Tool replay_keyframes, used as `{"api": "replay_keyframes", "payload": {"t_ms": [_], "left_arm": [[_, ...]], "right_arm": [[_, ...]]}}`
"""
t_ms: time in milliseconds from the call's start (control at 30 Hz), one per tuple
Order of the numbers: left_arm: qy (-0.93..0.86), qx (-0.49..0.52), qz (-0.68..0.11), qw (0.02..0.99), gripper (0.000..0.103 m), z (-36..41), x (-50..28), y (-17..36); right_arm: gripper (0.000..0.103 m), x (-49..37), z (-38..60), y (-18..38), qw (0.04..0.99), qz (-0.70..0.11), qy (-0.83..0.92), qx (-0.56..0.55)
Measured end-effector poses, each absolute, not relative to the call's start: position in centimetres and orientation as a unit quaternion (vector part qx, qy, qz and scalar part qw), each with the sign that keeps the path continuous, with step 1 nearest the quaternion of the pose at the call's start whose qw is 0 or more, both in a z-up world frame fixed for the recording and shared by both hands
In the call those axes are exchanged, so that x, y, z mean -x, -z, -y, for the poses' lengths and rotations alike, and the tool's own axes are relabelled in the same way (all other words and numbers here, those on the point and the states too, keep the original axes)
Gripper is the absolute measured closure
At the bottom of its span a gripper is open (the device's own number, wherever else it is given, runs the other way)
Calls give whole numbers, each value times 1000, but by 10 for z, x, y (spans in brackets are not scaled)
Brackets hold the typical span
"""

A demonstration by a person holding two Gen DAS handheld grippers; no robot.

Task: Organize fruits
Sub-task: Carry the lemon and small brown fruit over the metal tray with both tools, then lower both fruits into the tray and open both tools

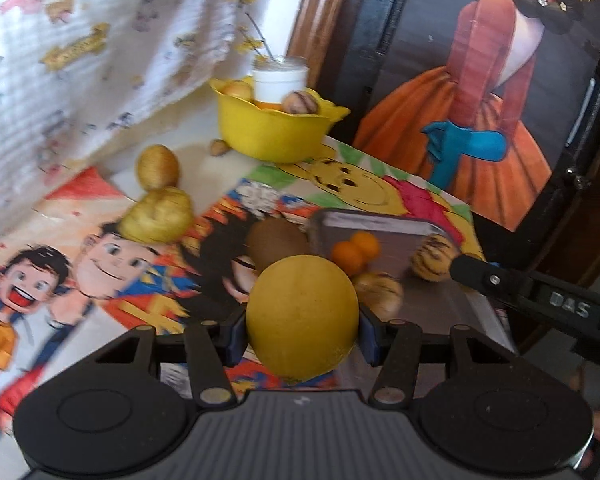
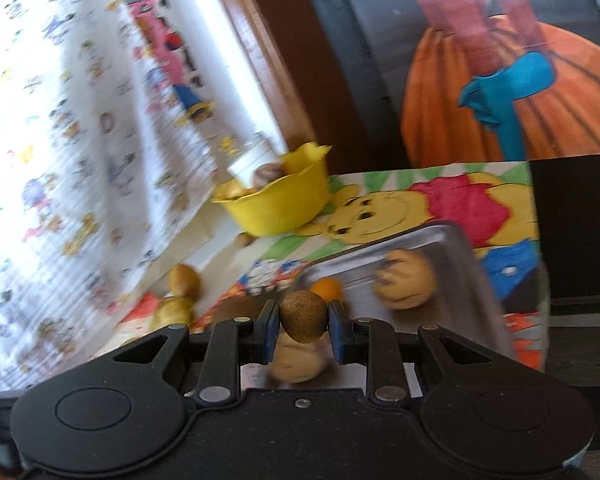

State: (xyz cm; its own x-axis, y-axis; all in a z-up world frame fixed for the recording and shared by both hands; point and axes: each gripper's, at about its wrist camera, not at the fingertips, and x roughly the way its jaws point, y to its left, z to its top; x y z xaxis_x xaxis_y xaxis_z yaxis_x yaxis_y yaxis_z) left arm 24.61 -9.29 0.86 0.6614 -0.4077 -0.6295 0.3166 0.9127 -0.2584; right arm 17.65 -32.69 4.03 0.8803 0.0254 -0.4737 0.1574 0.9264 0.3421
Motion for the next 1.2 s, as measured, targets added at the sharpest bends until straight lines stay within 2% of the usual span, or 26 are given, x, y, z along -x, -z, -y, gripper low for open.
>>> {"api": "replay_keyframes", "payload": {"t_ms": [333, 567, 1200], "left_arm": [[223, 48, -378, 897, 45, 136, -233, 6], [242, 16, -388, 889, 45, 159, -238, 17], [252, -21, -379, 890, 45, 179, -246, 32]], "right_arm": [[75, -169, 369, -18, 949, -249, 57, -183], [75, -188, 373, -14, 954, -275, 42, -112], [75, -225, 382, 2, 942, -324, 23, -82]]}}
